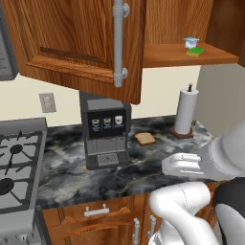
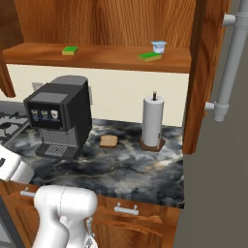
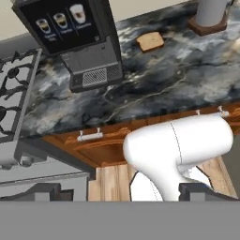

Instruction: Pick the sponge and sponge from the cabinet and place them on the counter.

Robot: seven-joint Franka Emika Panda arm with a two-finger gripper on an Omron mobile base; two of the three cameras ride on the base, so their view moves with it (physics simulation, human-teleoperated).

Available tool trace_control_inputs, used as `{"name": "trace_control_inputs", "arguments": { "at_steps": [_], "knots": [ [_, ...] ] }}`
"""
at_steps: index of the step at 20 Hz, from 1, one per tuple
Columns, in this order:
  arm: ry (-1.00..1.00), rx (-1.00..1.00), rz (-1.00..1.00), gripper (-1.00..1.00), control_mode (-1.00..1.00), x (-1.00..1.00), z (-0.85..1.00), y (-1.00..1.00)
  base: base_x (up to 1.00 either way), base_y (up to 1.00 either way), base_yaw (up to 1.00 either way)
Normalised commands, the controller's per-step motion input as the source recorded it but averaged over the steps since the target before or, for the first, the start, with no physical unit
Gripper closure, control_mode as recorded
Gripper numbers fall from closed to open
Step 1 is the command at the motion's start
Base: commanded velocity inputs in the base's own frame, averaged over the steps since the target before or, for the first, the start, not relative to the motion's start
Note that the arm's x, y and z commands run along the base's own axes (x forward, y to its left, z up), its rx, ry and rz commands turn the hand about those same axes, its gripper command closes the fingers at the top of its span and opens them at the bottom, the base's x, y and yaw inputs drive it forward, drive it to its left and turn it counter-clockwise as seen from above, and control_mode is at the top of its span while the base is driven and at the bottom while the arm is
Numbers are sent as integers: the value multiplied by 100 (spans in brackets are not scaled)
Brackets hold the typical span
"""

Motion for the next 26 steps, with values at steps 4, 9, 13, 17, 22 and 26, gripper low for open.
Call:
{"name": "trace_control_inputs", "arguments": {
  "at_steps": [4,9,13,17,22,26],
  "knots": [
    [-8,26,12,-100,-100,0,0,-63,0,0,0],
    [-9,24,11,-100,-100,5,1,-66,0,0,0],
    [-4,19,7,-100,-100,38,4,-69,0,0,0],
    [0,10,1,-100,-100,89,13,-55,0,0,0],
    [0,4,0,-100,-100,95,16,-34,0,0,0],
    [0,0,-7,-100,-100,87,13,-9,0,0,0]
  ]
}}
